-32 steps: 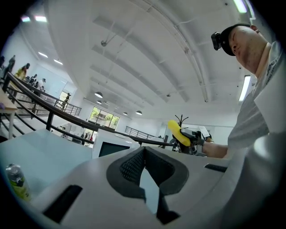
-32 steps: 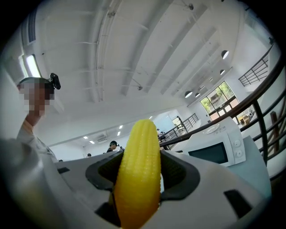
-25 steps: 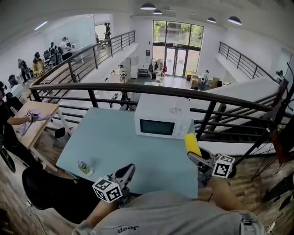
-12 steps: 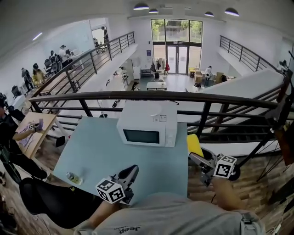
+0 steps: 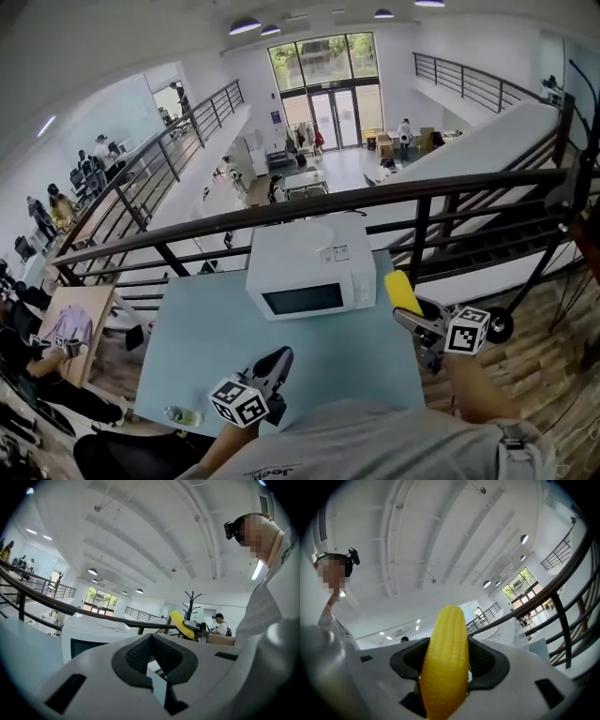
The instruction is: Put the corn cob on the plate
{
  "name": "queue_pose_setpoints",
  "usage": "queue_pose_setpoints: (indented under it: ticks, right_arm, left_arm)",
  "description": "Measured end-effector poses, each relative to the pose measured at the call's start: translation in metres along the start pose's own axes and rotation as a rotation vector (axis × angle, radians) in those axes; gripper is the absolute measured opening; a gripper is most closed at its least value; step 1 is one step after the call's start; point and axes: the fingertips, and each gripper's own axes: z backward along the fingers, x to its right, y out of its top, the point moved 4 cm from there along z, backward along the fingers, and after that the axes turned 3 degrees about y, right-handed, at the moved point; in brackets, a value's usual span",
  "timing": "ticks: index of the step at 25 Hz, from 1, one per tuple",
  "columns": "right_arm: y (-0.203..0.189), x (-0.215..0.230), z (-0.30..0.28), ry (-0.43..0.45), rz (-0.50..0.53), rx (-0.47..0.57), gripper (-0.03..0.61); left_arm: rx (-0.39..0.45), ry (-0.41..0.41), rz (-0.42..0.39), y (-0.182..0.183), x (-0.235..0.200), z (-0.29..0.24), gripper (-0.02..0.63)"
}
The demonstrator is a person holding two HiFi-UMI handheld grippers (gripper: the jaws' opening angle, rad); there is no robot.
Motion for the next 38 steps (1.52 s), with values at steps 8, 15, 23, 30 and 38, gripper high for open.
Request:
queue_pose_setpoints:
  ticks: [8, 15, 23, 30, 38]
  right_arm:
    - [-0.040, -0.020, -0.069, -0.072, -0.039, -0.007, 0.258]
    - [-0.034, -0.012, -0.102, -0.066, 0.006, -0.103, 0.258]
    - [-0.011, 0.022, -0.140, -0.051, 0.086, -0.200, 0.258]
    - [0.023, 0.065, -0.197, -0.095, 0.173, -0.264, 0.258]
    - [0.019, 0.102, -0.248, -0.140, 0.228, -0.343, 0.258]
  left_arm:
    - [0.012, -0.054, -0.005, 0.012, -0.088, 0.023, 0.017]
    - [0.057, 0.000, 0.046, -0.001, -0.104, 0.033, 0.018]
    - [0.086, 0.080, 0.024, 0.007, -0.108, 0.019, 0.018]
    - [0.049, 0.089, -0.013, 0.035, -0.142, -0.031, 0.017]
    - [0.024, 0.063, -0.083, 0.057, -0.165, -0.069, 0.017]
